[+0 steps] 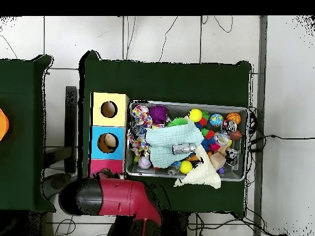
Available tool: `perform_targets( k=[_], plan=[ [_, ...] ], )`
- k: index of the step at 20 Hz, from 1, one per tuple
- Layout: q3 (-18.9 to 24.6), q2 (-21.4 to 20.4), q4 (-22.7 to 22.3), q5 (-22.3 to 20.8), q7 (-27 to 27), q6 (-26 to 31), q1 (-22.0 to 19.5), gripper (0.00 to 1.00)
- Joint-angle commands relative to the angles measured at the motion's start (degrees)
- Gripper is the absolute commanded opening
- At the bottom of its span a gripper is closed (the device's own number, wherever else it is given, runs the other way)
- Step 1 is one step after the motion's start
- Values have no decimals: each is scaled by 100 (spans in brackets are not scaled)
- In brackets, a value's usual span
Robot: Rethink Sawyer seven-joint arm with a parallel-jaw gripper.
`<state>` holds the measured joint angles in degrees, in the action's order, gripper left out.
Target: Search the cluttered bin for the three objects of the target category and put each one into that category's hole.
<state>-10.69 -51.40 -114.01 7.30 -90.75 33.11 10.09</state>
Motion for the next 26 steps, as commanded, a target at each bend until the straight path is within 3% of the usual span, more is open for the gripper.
perform_targets(
  k=[1, 4, 8, 15, 20, 26],
  plan=[
    [141, -36, 1002, -279, 23, 1049, -1014, 100],
    [188, 56, 1378, -613, 538, 1421, -1462, 100],
    [566, 299, 1329, -777, 726, 952, -1914, 100],
    [991, 622, 1515, -1109, 746, 556, -2374, 100],
    [832, 557, 1574, -1518, 471, 331, -2434, 100],
    [951, 579, 1444, -1555, 223, 264, -2565, 100]
  ],
)
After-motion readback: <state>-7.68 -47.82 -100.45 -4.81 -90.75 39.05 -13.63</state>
